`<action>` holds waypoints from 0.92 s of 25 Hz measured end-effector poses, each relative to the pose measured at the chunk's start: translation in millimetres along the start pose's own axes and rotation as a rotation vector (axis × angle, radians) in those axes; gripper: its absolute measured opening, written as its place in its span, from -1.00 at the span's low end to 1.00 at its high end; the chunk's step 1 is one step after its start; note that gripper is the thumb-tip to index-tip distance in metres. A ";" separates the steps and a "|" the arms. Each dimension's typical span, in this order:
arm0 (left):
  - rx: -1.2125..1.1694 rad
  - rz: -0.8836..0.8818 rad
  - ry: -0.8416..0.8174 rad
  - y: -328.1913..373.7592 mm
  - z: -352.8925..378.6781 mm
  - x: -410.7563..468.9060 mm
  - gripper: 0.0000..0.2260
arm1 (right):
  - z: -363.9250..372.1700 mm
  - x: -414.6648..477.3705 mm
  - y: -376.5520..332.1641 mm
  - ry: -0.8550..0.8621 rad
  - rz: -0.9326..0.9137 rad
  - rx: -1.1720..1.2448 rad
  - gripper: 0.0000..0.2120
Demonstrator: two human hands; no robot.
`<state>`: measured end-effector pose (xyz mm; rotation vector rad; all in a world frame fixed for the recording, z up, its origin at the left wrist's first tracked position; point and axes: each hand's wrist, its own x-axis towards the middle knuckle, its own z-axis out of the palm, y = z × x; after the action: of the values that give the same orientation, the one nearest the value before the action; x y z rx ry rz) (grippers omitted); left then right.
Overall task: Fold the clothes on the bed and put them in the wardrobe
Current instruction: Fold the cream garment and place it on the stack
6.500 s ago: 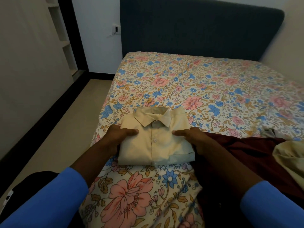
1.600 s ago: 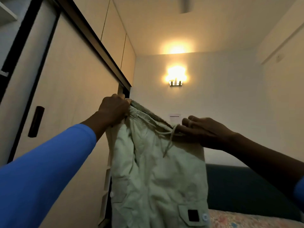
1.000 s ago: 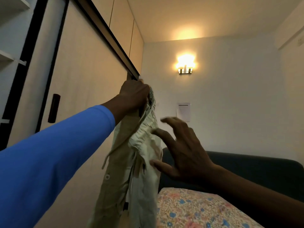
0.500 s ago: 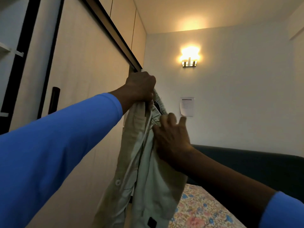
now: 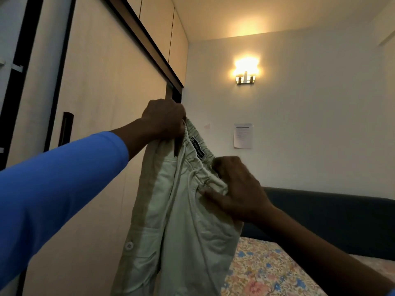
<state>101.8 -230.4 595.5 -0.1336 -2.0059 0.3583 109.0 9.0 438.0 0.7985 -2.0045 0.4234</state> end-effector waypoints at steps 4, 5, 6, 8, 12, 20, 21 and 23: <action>0.123 0.163 -0.010 -4.6 -5.6 4.2 -0.70 | 24.0 -0.3 23.6 -0.024 -0.150 -0.368 -0.55; 0.156 0.261 -0.020 -13.9 -4.3 0.6 -0.69 | 15.5 3.2 39.1 -0.004 -0.172 -0.465 -0.52; 0.155 0.374 -0.028 -24.1 -1.7 -5.6 -0.69 | 3.4 8.3 54.6 0.018 -0.161 -0.526 -0.48; 0.056 0.531 -0.007 -38.6 8.2 -22.6 -0.63 | -36.5 23.5 77.3 0.059 -0.029 -0.573 -0.55; -0.526 0.197 -0.161 -45.6 19.3 -40.8 -0.36 | -128.9 61.9 84.9 -0.169 0.315 0.126 -0.74; -1.714 -0.207 -0.751 -54.5 11.8 9.4 -0.51 | -201.9 85.0 117.8 -0.371 0.529 0.936 -0.14; -1.633 -0.289 -0.703 -44.6 29.7 20.1 -0.49 | -188.4 90.8 123.9 -0.382 0.549 0.780 -0.15; -1.487 -0.507 -0.550 -14.0 80.7 35.1 -0.46 | -148.7 87.7 142.4 -0.284 0.653 0.466 -0.33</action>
<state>15.0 -250.4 596.9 -0.4539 -2.3145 -1.6039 72.0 165.9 593.2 0.4641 -2.4549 1.2442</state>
